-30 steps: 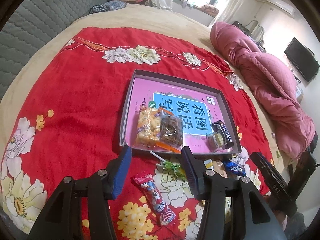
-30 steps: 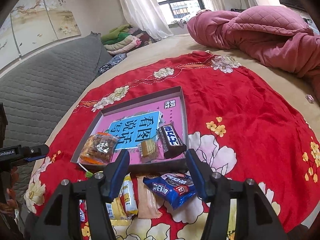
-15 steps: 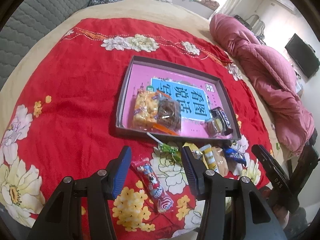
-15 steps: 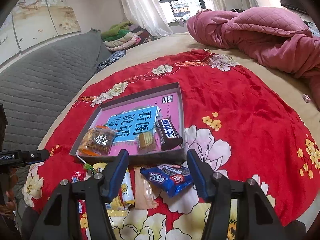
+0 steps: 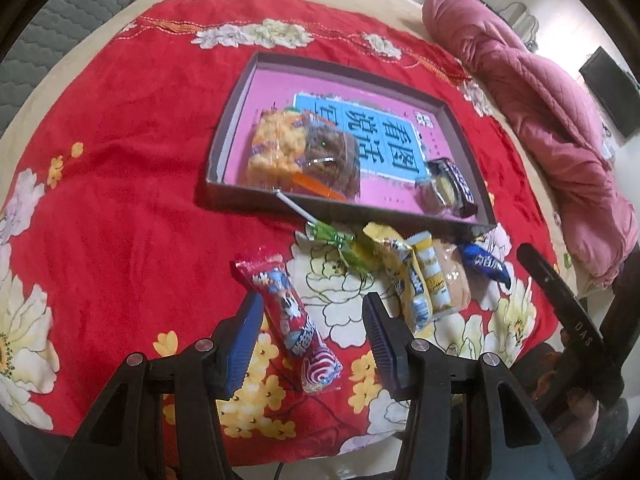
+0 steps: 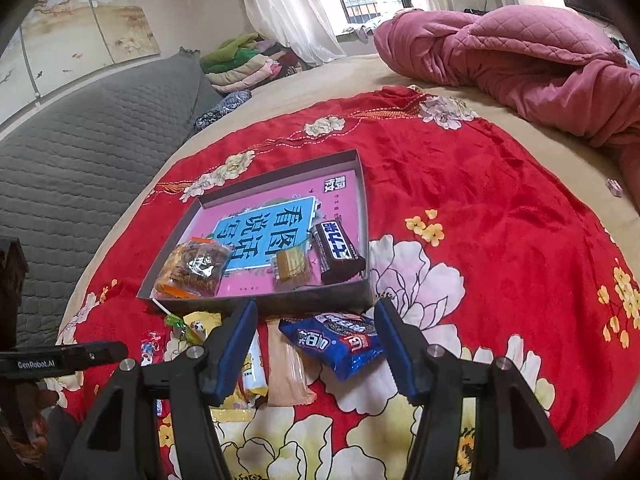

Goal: Organize snacks
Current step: 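Reach the right tool to the blue Oreo pack while the left tool reaches the red stick snack, then grasp the blue Oreo pack with the right tool while the left tool grasps the red stick snack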

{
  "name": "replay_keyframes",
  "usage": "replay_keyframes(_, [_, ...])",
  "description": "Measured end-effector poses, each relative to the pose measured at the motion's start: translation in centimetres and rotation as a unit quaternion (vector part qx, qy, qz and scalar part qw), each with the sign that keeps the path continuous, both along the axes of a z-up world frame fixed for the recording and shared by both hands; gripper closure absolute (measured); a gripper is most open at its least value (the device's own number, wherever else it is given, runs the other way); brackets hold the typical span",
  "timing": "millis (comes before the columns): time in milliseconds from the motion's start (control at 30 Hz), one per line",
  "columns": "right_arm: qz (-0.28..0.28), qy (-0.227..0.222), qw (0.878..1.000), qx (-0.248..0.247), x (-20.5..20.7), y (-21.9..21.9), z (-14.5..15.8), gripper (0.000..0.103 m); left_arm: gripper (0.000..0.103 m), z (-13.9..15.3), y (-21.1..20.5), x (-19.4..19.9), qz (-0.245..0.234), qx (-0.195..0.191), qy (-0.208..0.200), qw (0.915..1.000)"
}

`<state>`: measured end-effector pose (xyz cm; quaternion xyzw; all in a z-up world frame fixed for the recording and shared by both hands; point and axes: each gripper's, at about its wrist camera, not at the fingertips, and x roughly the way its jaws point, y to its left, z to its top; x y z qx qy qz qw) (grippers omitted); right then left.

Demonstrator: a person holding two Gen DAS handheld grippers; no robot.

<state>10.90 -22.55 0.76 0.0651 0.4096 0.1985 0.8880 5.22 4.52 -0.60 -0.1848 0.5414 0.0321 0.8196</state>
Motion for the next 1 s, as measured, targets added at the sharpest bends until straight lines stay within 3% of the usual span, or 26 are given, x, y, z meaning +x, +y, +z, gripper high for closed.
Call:
replay_keyframes(233, [0.0, 0.013, 1.0, 0.0, 0.2, 0.0, -0.6, 0.042, 0.05, -1.1, -0.1, -0.3, 0.002, 0.0, 0.017, 0.9999])
replay_keyframes(633, [0.008, 0.055, 0.998, -0.021, 2.2, -0.9, -3.9, 0.041, 0.05, -3.4, 0.7, -0.6, 0.024, -0.031, 0.037, 0.9986])
replay_keyframes(700, [0.017, 0.057, 0.998, -0.025, 2.6, -0.9, -4.4, 0.031, 0.05, -3.9, 0.7, -0.5, 0.025, -0.036, 0.042, 0.9982])
replay_keyframes(1000, [0.035, 0.066, 0.997, -0.024, 3.7, -0.4, -5.8, 0.021, 0.05, -4.8, 0.5, -0.4, 0.029, -0.036, 0.049, 0.9977])
